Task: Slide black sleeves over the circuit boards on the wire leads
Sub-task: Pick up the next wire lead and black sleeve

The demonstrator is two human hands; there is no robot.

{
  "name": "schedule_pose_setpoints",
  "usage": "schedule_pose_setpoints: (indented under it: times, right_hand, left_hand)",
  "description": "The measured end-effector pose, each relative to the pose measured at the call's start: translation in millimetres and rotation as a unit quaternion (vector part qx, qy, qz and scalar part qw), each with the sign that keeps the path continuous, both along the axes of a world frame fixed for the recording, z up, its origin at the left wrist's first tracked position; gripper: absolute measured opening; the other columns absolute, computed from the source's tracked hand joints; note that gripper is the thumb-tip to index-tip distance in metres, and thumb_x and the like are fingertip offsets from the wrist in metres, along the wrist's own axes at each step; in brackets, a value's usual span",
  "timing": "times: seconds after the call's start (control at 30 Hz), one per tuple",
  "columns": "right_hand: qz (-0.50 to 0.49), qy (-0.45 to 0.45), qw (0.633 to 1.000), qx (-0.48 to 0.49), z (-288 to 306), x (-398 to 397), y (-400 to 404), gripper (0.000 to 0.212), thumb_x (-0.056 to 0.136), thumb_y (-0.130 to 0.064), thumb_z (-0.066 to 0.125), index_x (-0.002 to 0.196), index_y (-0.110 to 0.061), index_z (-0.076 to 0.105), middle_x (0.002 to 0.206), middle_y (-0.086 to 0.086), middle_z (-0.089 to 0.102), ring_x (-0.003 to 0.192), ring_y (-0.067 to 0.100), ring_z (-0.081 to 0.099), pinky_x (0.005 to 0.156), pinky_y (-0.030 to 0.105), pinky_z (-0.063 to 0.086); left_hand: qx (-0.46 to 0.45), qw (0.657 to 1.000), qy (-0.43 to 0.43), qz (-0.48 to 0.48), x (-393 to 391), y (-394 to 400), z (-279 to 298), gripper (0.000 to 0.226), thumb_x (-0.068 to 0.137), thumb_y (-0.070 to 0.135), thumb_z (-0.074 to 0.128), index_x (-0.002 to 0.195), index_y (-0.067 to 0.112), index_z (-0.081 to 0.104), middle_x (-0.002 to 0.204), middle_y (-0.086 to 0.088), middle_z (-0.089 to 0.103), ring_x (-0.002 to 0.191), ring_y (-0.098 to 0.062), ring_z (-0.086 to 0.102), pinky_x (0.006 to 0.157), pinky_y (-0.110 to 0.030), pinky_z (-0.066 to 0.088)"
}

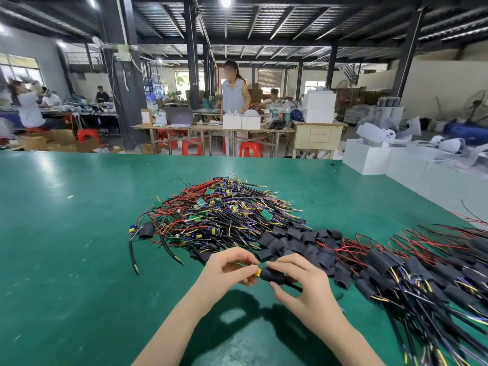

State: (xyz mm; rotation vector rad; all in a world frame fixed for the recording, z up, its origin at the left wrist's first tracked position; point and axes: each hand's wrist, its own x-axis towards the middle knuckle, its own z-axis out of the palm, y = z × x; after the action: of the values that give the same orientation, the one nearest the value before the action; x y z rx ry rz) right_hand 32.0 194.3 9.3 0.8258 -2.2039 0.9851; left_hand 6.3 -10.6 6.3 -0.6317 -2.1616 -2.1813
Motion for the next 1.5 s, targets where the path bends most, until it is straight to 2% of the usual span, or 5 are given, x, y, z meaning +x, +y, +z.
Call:
schedule_pose_setpoints:
  times: [0.23,0.53,1.0,1.27,1.5]
  right_hand:
    - [-0.043,0.063,0.996,0.054,1.4,1.5,-0.6,0.035,0.074,-0.016,0.078,0.107,-0.021,0.07,0.105,-0.012,0.065,0.095,0.008,0.063,0.078,0.024,0.052]
    - [-0.012,0.015,1.0,-0.01,-3.4,-0.5,3.0,0.034,0.077,-0.019,0.076,0.11,-0.023,0.069,0.103,-0.017,0.064,0.09,-0.003,0.061,0.076,0.021,0.052]
    - [-0.025,0.091,0.995,0.035,-5.3,-1.5,-2.6,0.036,0.076,-0.008,0.077,0.11,-0.015,0.067,0.106,-0.009,0.065,0.095,0.006,0.062,0.082,0.022,0.052]
    - [-0.055,0.135,0.987,0.068,-8.2,-2.1,-3.3,0.036,0.074,-0.007,0.078,0.108,-0.013,0.07,0.103,-0.004,0.067,0.09,0.011,0.065,0.075,0.025,0.055]
    - [-0.176,0.141,0.968,0.108,-4.1,-0.6,-0.7,0.048,0.069,-0.035,0.083,0.112,-0.017,0.071,0.098,-0.009,0.069,0.093,0.011,0.065,0.07,0.022,0.054]
  left_hand:
    - [0.097,0.987,-0.129,0.001,-0.3,3.6,-0.5,0.002,0.077,0.011,0.075,0.078,0.01,0.074,0.076,-0.014,0.069,0.064,-0.022,0.067,0.062,-0.025,0.055]
    - [0.023,0.999,-0.032,-0.017,3.2,1.8,1.1,0.012,0.081,0.009,0.073,0.093,0.009,0.072,0.087,-0.012,0.072,0.078,-0.024,0.07,0.073,-0.027,0.055]
    - [0.095,0.971,-0.218,-0.011,2.5,3.9,1.1,0.026,0.057,0.023,0.085,0.077,0.01,0.075,0.081,-0.016,0.072,0.075,-0.022,0.072,0.065,-0.022,0.056]
    - [0.12,0.972,-0.202,-0.027,1.3,0.7,0.4,0.02,0.063,0.007,0.081,0.08,0.004,0.073,0.079,-0.012,0.067,0.07,-0.017,0.062,0.069,-0.021,0.053]
    - [0.144,0.967,-0.212,0.011,0.4,3.7,2.8,0.017,0.061,0.009,0.08,0.077,0.005,0.076,0.079,-0.014,0.069,0.068,-0.016,0.066,0.066,-0.02,0.055]
